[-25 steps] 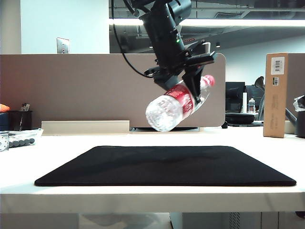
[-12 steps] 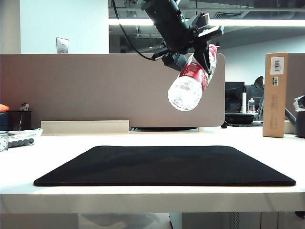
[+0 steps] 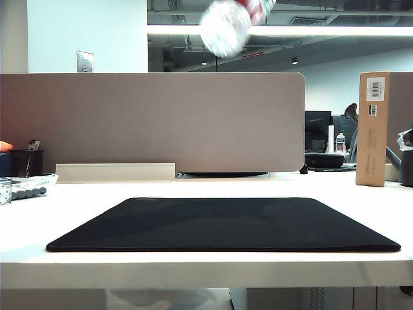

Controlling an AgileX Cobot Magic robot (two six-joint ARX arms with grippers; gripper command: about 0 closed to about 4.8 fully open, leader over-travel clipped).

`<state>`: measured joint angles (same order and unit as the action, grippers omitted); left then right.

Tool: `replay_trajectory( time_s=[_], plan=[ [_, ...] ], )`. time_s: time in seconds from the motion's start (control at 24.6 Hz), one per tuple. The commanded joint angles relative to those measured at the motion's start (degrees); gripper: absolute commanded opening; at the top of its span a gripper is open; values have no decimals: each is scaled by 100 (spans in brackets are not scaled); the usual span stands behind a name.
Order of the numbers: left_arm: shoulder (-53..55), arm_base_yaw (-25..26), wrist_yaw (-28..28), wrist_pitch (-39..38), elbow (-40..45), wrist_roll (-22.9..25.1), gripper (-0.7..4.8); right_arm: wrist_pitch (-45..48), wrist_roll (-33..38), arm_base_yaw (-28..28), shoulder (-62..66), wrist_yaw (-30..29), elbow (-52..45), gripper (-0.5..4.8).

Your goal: Stand the plastic bottle up on the black mouse pad.

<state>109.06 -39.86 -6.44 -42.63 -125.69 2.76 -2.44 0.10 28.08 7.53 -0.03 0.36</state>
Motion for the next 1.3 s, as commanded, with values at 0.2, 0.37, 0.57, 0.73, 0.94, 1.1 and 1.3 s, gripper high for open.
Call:
replay_trajectory(
  time_s=[0.2,0.37,0.57,0.73,0.94,1.1,1.3],
  plan=[
    [-1416,-22,-177,-361,-15,13,-5,77,-13,9,-4,7,-28,-1],
    [-2225,-22,-175,-363,7,24,-5,77,-13,7,-4,7,-28,-1],
    [-2870,-22,-109,223,990,-79,-5,77,-13,7,-7,7,-28,-1],
    [-3571,-22,-103,1384,2590,-363,-5,74,-13,0,-70,7,-28,-1],
    [-4610,-22,127,5348,5958,-811,-5,77,-13,-7,-127,7,-28,-1],
    [-4457,-22,149,7034,7300,-684,-5,77,-15,-7,-127,7,-28,-1],
    [-3414,-20,267,9442,8448,-761,-5,77,-13,-7,-129,7,-28,-1]
  ],
)
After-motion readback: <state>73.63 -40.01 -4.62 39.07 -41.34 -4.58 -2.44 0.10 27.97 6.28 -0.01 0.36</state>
